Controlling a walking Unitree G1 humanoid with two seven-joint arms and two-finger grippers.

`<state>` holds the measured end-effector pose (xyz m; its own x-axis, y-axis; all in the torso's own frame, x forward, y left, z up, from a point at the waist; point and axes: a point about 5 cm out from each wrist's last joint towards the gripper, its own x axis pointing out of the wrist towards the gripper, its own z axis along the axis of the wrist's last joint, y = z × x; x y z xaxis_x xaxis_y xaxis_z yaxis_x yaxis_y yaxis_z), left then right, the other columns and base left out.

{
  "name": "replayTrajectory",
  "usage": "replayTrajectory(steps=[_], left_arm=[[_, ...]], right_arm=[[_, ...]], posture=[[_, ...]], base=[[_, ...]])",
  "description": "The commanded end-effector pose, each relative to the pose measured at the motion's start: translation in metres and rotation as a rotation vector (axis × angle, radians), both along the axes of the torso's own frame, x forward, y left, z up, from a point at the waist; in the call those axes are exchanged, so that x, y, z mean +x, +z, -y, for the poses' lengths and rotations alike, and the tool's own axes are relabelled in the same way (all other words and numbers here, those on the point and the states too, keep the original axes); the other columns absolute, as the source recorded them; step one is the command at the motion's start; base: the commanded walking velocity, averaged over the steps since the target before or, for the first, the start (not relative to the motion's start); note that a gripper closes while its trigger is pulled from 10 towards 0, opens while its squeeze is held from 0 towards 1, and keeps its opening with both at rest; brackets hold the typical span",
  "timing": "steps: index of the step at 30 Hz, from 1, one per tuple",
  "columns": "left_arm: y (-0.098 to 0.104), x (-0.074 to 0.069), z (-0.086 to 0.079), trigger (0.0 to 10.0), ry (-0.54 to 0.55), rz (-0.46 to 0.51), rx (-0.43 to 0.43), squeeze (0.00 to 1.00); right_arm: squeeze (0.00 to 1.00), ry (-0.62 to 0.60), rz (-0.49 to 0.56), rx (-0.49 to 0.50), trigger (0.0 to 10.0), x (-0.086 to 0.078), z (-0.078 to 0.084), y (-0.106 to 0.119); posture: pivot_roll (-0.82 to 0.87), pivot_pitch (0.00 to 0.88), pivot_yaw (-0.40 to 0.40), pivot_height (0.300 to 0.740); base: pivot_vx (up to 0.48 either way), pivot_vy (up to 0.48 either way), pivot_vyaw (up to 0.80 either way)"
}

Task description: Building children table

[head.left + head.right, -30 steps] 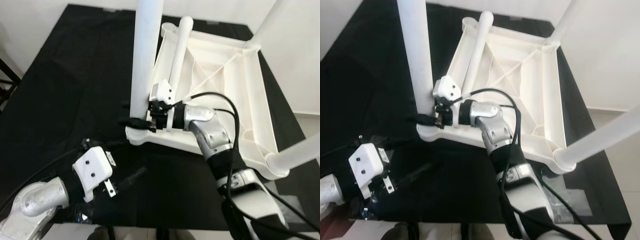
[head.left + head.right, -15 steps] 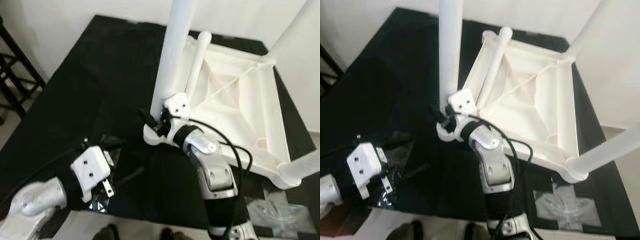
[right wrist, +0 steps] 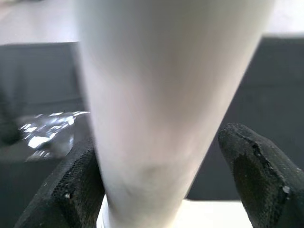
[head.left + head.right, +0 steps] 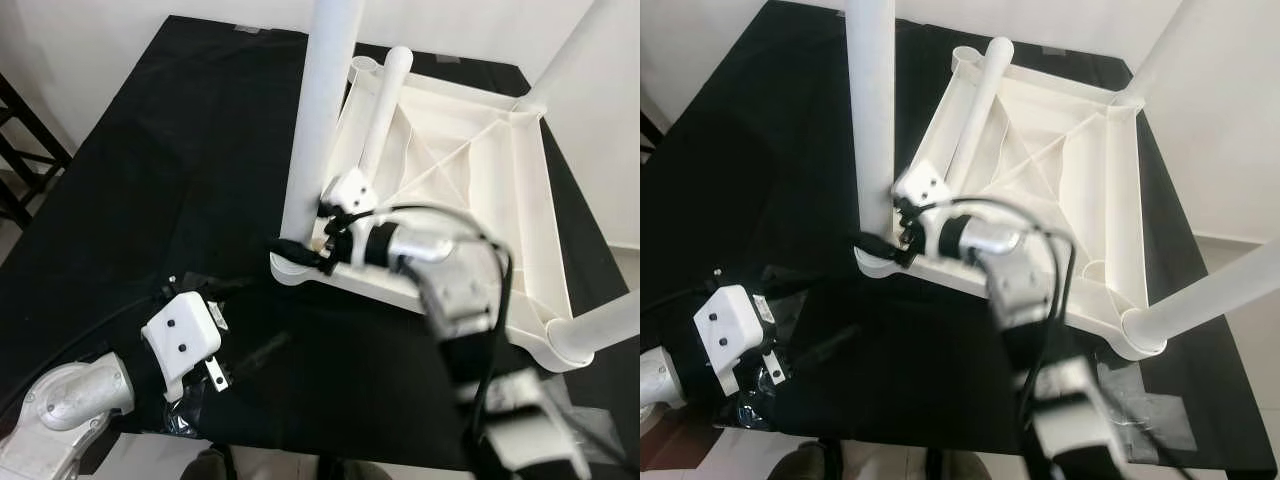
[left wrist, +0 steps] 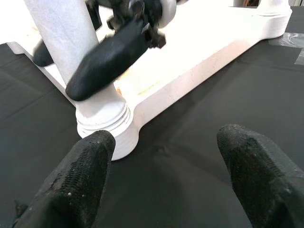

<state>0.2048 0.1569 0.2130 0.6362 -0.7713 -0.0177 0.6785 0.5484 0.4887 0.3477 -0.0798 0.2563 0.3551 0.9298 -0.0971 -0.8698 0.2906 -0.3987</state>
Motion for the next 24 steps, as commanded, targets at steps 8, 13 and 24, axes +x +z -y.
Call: replayTrajectory(steps=[8,13,24], left_arm=[[-0.001,-0.003,0.002,10.0,-0.017,-0.015,0.013,0.0],[-0.001,-0.004,0.001,10.0,-0.014,-0.017,0.015,0.0],[-0.001,-0.005,0.001,10.0,-0.014,-0.019,0.013,0.0]], right_arm=[[0.0,0.311,-0.041,-0.17,10.0,0.001,-0.001,0.0],[0.0,0.305,-0.021,-0.152,2.2,0.007,-0.008,0.01],[0.0,0.384,-0.04,-0.116,0.0,0.008,-0.005,0.006]], posture=[[0.16,0.286,-0.135,0.74],[0.16,0.296,-0.136,0.74],[0.15,0.297,-0.137,0.74]], base=[[0.0,0.0,0.0],[0.0,0.0,0.0],[0.0,0.0,0.0]])
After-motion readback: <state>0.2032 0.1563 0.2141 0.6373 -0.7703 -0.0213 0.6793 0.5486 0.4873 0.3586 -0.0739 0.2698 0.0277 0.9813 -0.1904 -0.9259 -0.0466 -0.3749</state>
